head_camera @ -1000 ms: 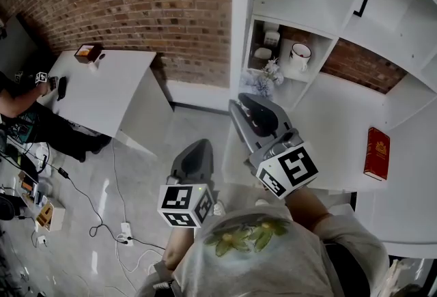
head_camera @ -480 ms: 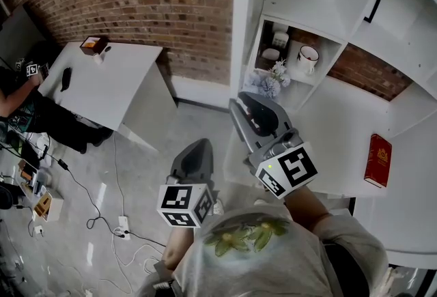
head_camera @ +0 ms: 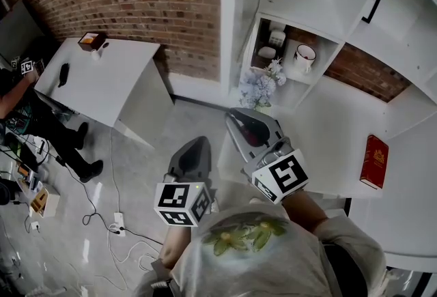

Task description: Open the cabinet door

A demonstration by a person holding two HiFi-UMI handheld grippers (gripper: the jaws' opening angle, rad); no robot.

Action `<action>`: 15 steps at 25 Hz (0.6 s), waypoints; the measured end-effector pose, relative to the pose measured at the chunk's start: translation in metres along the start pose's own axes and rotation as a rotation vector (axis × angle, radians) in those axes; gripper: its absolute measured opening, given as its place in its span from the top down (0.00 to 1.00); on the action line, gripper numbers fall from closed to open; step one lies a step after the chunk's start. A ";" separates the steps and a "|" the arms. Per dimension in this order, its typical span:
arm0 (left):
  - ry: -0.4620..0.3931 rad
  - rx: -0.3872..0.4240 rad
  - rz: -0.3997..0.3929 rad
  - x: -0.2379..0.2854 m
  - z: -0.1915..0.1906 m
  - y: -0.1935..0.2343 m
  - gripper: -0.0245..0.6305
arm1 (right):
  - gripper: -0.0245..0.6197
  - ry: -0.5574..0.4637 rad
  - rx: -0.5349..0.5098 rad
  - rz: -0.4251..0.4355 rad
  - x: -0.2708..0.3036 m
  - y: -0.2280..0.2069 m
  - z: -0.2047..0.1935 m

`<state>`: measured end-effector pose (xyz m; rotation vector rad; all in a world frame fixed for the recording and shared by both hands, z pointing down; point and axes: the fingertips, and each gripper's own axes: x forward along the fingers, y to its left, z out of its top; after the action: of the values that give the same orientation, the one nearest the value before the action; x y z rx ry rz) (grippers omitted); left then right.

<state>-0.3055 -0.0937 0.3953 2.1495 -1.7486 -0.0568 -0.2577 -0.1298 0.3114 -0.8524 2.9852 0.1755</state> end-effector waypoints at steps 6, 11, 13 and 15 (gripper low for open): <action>0.003 -0.001 -0.007 0.003 -0.003 -0.011 0.95 | 0.92 0.073 0.024 0.028 -0.011 0.005 -0.020; 0.007 0.000 -0.013 0.005 -0.006 -0.021 0.95 | 0.92 0.115 0.016 0.032 -0.020 0.007 -0.030; 0.010 0.000 -0.014 0.005 -0.008 -0.024 0.95 | 0.92 0.124 0.024 0.037 -0.024 0.007 -0.033; 0.014 0.000 -0.015 0.005 -0.010 -0.028 0.95 | 0.92 0.133 0.026 0.040 -0.027 0.008 -0.036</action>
<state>-0.2760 -0.0919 0.3968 2.1582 -1.7250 -0.0459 -0.2388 -0.1132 0.3492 -0.8341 3.1214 0.0840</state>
